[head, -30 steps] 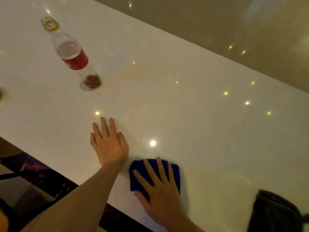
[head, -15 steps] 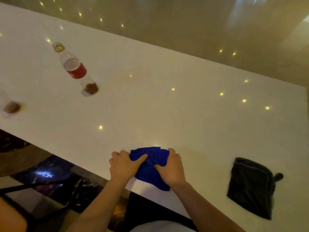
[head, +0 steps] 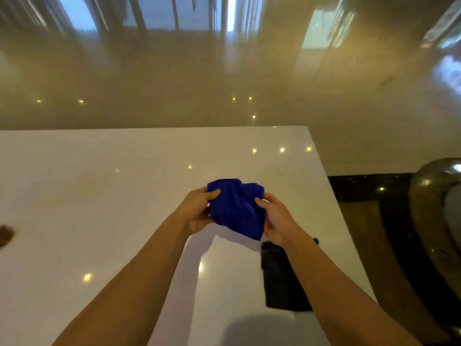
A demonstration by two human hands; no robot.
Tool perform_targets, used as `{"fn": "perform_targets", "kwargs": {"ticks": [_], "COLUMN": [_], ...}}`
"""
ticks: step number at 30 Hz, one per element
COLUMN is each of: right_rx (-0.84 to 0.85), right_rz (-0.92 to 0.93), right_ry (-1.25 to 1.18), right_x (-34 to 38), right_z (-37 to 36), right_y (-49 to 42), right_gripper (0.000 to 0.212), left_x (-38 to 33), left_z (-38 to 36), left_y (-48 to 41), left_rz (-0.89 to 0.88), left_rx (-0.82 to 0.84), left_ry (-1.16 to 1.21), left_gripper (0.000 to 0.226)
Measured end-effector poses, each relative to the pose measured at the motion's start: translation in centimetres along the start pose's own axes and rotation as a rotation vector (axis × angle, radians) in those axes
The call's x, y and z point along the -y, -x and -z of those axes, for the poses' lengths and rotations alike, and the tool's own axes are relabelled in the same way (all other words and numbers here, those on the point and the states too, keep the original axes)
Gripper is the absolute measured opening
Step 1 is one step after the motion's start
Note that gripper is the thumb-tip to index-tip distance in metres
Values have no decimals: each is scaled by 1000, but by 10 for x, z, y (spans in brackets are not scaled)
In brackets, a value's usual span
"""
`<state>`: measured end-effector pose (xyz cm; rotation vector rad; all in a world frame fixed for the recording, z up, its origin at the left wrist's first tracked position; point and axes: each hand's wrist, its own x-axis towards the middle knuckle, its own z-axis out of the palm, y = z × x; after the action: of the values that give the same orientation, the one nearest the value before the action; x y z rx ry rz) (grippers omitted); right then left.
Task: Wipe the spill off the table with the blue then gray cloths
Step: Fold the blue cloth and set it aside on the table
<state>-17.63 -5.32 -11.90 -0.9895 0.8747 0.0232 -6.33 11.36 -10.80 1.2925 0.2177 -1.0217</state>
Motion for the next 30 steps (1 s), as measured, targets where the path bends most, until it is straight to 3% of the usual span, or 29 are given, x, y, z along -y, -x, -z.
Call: {"fn": "perform_targets", "kwargs": {"ticks": [4, 7, 9, 11, 14, 17, 19, 21, 24, 26, 28, 30], "right_rx": [-146, -256, -380, -467, -457, -479, -431, -327, -111, -69, -201, -94], "right_rz": [116, 156, 170, 118, -24, 20, 24, 32, 87, 138, 293, 570], "right_ry": [81, 138, 324, 582, 888, 852, 795, 683, 528, 755, 1139, 1438], "right_x": [60, 62, 44, 8, -48, -75, -77, -71, -75, -98, -133, -169], "right_z": [49, 80, 103, 126, 136, 127, 119, 112, 93, 58, 24, -12], "right_y": [-30, -34, -23, -2, 34, 48, 52, 61, 75, 78, 77, 80], "right_gripper": [24, 28, 35, 48, 70, 58, 42, 31, 39, 58, 77, 73], "left_x": [-20, 4, 42, 90, 151, 170, 165, 148, 122, 118, 124, 137], "left_z": [-65, -66, -62, -68, -87, -103, -106, -96, -42, 16, 64, 109], "left_y": [-72, -94, -80, -50, -17, -7, 1, 18, 46, 74, 92, 105], "left_rz": [-72, -80, -69, -55, -128, -229, -203, -174, -239, -238, -246, -380], "left_rx": [-67, -334, -403, -328, -158, -103, 0, 97, 101, 29, -109, -438], "left_ry": [-57, -308, -525, -693, -1048, -1365, -1099, -737, -527, -573, -691, -860], "left_gripper": [34, 48, 35, 34, 53, 36, 18, 13, 16, 29, 36, 39]}}
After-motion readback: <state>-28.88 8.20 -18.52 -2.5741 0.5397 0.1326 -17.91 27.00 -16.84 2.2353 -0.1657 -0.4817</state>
